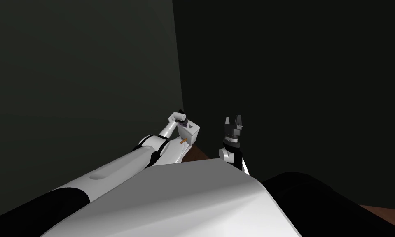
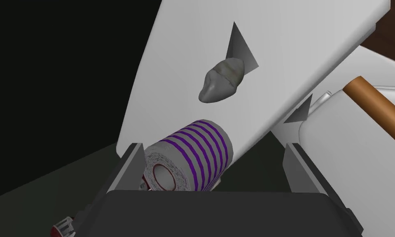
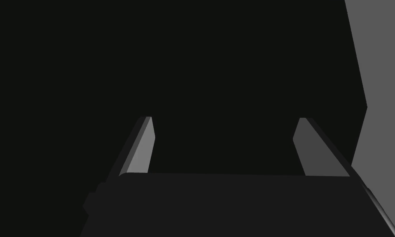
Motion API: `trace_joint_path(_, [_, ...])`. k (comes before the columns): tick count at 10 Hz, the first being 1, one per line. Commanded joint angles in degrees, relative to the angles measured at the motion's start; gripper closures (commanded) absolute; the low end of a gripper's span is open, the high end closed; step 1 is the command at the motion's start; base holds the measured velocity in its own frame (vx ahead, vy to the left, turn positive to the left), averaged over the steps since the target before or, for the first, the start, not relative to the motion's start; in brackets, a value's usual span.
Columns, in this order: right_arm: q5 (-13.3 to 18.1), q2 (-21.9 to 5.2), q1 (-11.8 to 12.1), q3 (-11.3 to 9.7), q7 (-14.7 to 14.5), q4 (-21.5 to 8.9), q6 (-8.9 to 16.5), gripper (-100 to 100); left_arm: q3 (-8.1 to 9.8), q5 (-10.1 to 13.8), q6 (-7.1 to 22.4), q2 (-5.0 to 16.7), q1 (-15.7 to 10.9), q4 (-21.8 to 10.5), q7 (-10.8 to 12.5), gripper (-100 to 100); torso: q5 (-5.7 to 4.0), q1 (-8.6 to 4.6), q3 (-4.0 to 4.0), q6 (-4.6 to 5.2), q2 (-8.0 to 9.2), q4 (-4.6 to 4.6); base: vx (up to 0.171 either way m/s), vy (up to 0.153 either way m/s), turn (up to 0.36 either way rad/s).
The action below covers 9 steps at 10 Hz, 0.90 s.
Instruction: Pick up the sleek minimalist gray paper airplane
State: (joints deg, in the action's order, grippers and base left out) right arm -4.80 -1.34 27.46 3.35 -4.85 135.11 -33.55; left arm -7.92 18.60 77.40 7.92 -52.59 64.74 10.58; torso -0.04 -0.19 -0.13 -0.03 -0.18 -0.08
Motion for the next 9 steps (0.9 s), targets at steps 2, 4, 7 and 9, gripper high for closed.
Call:
trace_joint_path(2, [0.0,0.0,0.0,0.0,0.0,0.0,0.0,0,0.98,1.3,4.3,0.2,1.3,-1.1,0.6,-100,0.00,-0.02,-0.01,-0.01,-0.01,0.00,0.071,-0.058,-0.074])
trace_joint_path(4, [0.0,0.0,0.0,0.0,0.0,0.0,0.0,0,1.35,1.8,5.9,0.3,1.8,-1.6,0.8,-100,0.01,0.06,0.03,-0.02,0.06,0.01,0.028,-0.025,0.013])
trace_joint_path(7, [0.0,0.0,0.0,0.0,0.0,0.0,0.0,0,2.06,2.8,9.0,0.4,2.7,-2.6,1.3,-100,0.01,0.05,0.04,-0.01,0.06,0.02,0.053,-0.036,-0.096])
trace_joint_path(9, [0.0,0.0,0.0,0.0,0.0,0.0,0.0,0,2.06,2.8,9.0,0.4,2.7,-2.6,1.3,-100,0.00,0.03,0.00,0.00,0.00,0.01,0.055,-0.027,-0.044])
